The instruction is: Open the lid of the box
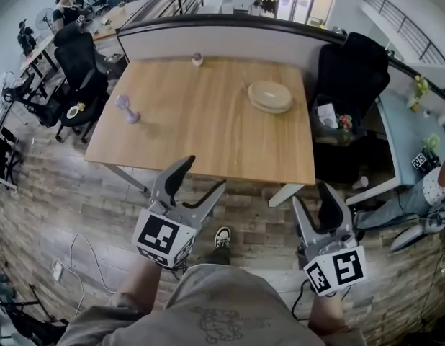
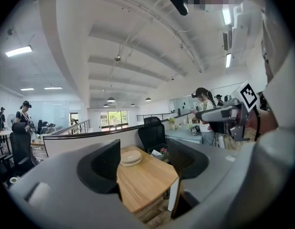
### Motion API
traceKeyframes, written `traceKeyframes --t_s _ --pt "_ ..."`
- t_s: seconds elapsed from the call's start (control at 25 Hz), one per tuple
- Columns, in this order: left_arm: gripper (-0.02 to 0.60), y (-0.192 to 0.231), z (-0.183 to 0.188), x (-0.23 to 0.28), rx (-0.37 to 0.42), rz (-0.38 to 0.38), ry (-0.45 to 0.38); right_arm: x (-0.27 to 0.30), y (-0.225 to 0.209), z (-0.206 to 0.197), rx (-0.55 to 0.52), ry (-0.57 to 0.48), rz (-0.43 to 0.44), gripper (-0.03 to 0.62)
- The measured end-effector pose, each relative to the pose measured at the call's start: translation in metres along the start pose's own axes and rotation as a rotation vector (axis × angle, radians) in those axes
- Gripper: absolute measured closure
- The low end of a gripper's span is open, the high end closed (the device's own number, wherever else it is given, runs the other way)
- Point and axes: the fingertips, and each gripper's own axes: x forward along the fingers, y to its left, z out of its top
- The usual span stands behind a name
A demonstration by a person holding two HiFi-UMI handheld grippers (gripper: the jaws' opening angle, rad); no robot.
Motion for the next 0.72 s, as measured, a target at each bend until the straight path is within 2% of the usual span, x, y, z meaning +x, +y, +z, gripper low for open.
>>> traceKeyframes --t_s 0.36,0.6,0.72 --pt "0.276 0.081 -0.001 0.070 0.003 -0.053 -0.007 0.110 -0.020 0.007 -0.003 0.026 -0.017 0.362" --pt "0.276 0.116 -0.006 0.101 -0.029 -0.062 -0.010 0.151 -0.030 -0.003 0.012 0.057 -0.013 0.362" --pt "0.276 0.125 -0.008 0.117 -0.022 -0.070 -0.006 0.163 -0.042 -0.007 0.016 0.068 -0.026 0.362"
